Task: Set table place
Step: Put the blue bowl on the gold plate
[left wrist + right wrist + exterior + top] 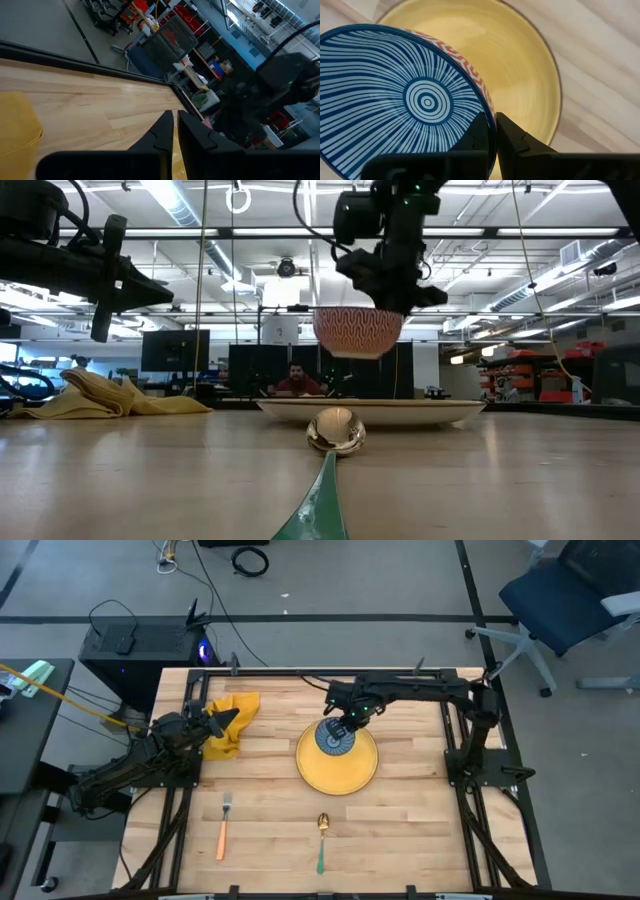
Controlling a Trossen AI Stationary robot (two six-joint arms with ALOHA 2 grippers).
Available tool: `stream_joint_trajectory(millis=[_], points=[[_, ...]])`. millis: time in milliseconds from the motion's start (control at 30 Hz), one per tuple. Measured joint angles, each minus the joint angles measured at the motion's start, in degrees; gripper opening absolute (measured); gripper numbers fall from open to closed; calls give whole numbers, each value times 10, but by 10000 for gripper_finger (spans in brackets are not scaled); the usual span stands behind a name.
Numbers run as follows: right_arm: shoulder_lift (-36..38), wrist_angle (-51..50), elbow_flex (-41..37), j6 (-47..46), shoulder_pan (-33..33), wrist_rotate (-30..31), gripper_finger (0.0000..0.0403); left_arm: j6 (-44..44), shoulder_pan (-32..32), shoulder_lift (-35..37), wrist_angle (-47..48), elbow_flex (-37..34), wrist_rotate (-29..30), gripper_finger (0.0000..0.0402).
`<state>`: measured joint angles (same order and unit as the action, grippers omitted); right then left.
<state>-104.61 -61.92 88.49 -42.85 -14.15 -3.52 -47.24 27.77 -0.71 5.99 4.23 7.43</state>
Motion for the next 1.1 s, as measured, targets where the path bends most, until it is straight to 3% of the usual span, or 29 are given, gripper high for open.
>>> stream_joint_trajectory(millis=[167, 333, 767, 1100], points=[[28, 64, -80, -4, -8, -15, 12, 0, 0, 0, 0, 0, 0, 39], [36, 67, -125, -14, -8, -8, 12, 0, 0, 0, 0, 0, 0, 39], [36, 126, -139, -158, 9, -5, 12, 0, 0, 0, 0, 0, 0, 36], [14, 140, -141, -215, 38, 2, 12, 0, 0, 0, 0, 0, 0, 34]])
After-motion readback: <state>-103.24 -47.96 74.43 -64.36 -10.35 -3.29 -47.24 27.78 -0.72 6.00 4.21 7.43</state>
